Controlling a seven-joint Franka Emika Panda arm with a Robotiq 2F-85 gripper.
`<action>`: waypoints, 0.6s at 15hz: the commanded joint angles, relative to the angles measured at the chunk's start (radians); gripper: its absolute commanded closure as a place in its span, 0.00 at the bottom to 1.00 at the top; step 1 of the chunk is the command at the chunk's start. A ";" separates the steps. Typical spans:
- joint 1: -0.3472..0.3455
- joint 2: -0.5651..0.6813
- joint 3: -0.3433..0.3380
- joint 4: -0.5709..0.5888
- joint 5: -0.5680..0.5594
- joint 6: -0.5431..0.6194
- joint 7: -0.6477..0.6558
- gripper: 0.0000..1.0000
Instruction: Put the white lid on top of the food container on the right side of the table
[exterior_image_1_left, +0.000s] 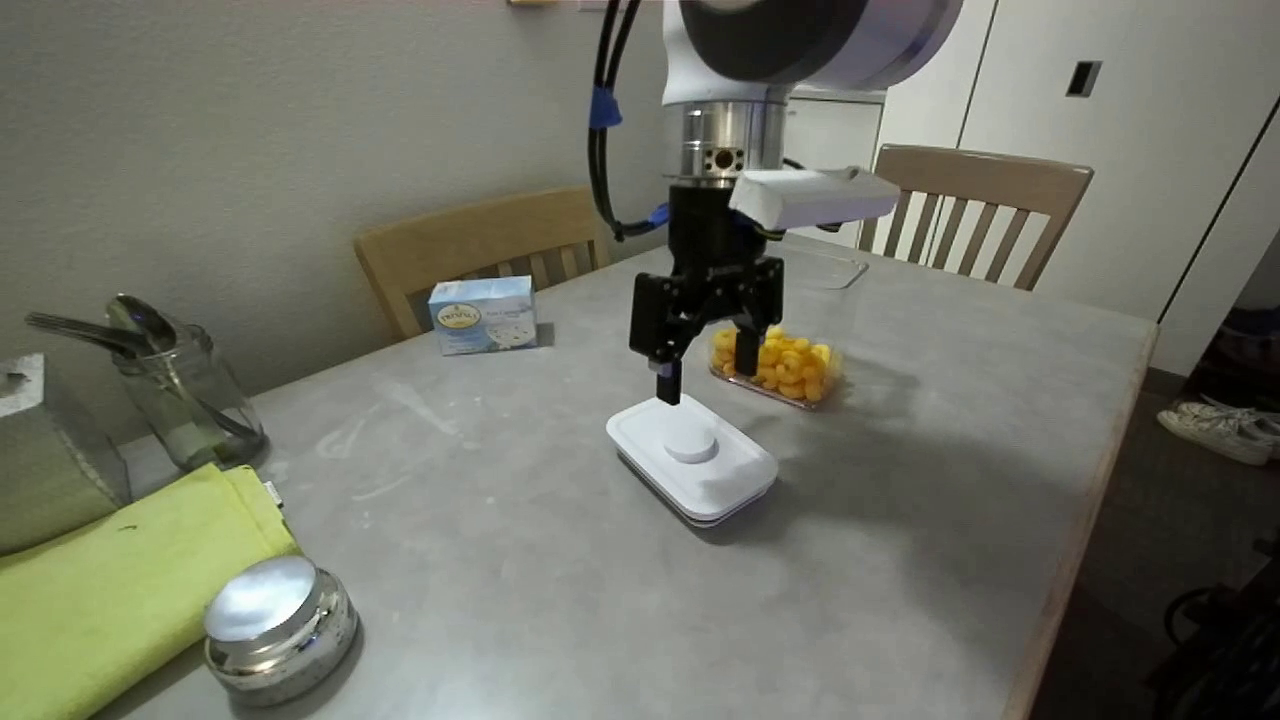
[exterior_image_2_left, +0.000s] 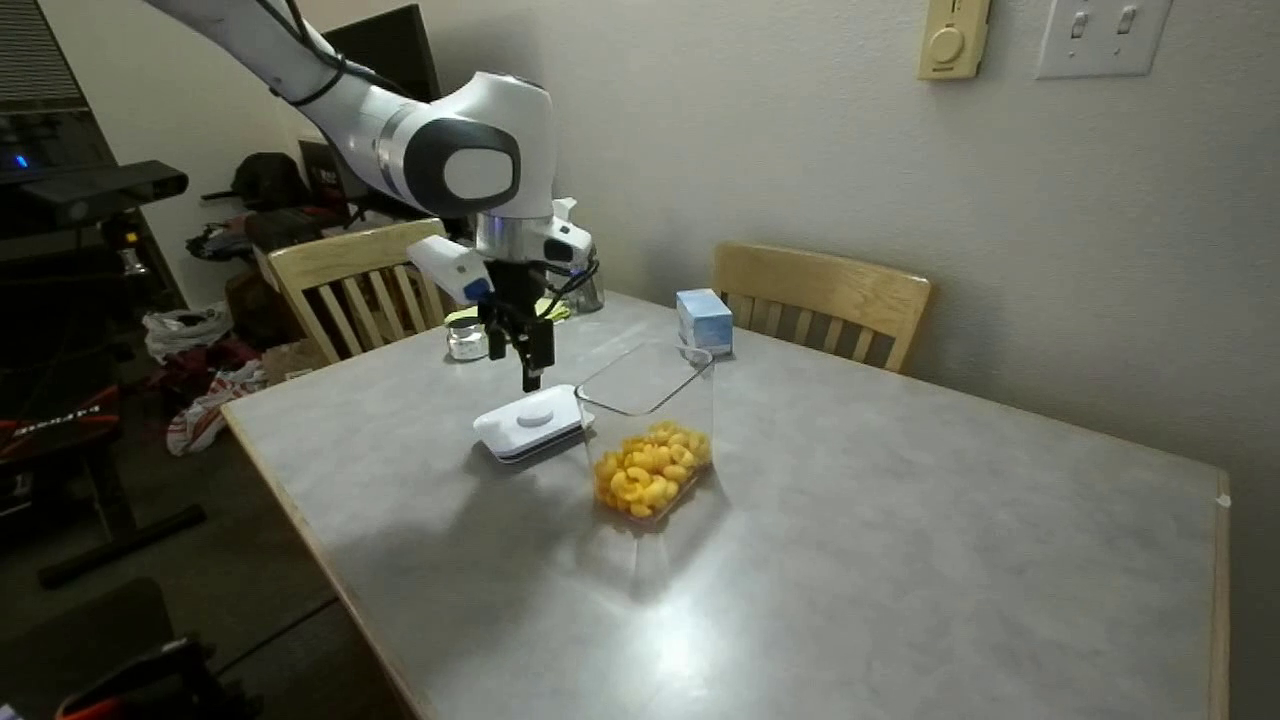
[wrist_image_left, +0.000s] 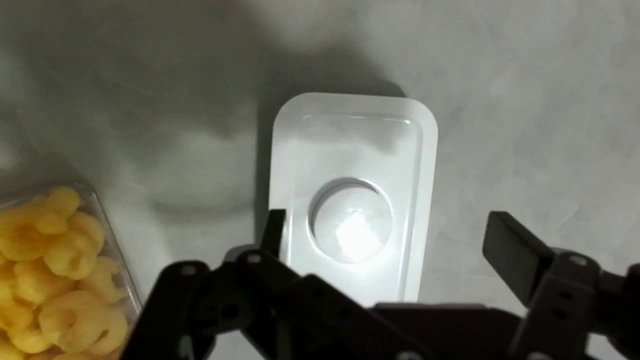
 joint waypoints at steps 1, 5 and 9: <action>0.019 0.069 0.000 0.062 -0.022 0.002 0.046 0.00; 0.045 0.125 -0.024 0.112 -0.065 0.007 0.106 0.00; 0.070 0.164 -0.059 0.149 -0.129 0.013 0.182 0.00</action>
